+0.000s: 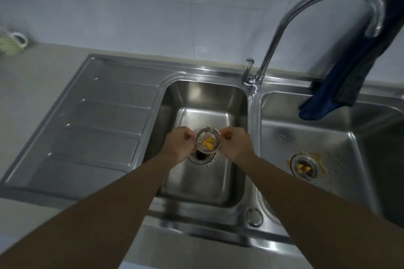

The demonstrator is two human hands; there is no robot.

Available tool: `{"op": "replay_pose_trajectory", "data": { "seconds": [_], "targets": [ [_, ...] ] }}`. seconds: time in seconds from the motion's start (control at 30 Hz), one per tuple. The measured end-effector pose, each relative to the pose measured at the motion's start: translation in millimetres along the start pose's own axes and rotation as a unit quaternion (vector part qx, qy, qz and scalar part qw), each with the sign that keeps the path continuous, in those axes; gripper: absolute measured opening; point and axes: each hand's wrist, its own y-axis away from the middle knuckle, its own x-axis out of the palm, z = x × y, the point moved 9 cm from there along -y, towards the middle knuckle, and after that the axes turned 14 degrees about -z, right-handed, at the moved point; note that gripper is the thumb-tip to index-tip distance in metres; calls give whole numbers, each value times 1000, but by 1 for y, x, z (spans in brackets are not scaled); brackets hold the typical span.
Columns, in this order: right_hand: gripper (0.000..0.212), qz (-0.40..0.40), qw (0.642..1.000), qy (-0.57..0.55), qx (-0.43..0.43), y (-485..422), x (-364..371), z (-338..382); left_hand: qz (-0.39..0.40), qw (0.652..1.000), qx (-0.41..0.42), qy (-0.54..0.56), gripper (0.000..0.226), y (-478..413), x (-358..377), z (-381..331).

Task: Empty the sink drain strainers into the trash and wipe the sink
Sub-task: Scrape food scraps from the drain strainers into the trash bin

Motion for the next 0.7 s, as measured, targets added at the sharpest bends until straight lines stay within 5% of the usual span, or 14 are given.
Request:
{"op": "replay_pose_trajectory", "data": {
  "seconds": [0.7],
  "targets": [
    [14, -107, 992, -29, 53, 37, -168, -40, 121, 990, 65, 14, 4, 83, 66, -123]
  ]
}}
